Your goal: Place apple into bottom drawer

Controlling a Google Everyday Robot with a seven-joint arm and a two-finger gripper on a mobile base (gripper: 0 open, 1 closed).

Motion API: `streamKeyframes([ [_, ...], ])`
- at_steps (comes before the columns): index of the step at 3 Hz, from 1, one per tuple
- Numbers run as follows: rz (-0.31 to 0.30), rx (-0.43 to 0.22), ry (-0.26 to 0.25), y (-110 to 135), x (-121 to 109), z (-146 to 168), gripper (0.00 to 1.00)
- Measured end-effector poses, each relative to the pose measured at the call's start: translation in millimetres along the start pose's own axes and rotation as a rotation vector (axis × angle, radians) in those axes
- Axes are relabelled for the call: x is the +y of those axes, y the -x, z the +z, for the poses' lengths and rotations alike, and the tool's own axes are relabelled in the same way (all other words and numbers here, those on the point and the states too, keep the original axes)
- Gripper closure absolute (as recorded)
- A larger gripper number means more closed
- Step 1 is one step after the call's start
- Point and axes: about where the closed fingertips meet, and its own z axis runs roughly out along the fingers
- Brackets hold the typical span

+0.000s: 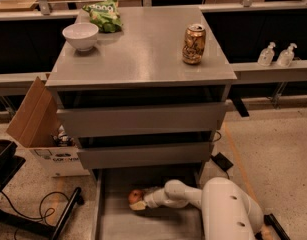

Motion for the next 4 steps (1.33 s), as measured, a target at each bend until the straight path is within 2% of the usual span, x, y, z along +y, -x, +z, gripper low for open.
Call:
streamKeyframes([
  [3,0.000,0.002,0.013,-1.3,6.9,6.0,0.28],
  [4,0.000,0.003,0.018,-1.8,9.7,8.4,0.00],
])
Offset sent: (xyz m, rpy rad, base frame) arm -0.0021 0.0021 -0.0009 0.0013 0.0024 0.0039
